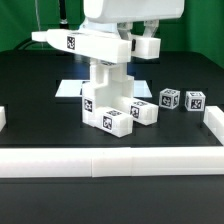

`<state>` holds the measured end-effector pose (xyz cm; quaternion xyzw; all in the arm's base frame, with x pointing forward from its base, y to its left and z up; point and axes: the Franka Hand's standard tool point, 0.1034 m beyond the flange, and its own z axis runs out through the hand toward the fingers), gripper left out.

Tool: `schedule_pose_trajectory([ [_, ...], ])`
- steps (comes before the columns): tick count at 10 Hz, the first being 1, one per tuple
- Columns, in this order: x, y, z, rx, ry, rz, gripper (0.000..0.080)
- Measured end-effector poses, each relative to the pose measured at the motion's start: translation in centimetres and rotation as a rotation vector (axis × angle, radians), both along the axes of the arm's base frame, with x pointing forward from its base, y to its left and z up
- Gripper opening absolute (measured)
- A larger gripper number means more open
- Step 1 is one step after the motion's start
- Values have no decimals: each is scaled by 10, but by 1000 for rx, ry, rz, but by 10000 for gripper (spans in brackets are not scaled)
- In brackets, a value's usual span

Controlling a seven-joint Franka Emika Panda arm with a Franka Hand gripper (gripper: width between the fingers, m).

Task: Assemble chair

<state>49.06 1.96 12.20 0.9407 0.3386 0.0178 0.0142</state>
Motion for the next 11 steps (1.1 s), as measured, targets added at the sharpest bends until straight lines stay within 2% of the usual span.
schedule_pose_trajectory([
  [4, -5, 4, 0, 5, -6, -7, 284],
  [11, 0, 3, 0, 4, -26, -12, 284],
])
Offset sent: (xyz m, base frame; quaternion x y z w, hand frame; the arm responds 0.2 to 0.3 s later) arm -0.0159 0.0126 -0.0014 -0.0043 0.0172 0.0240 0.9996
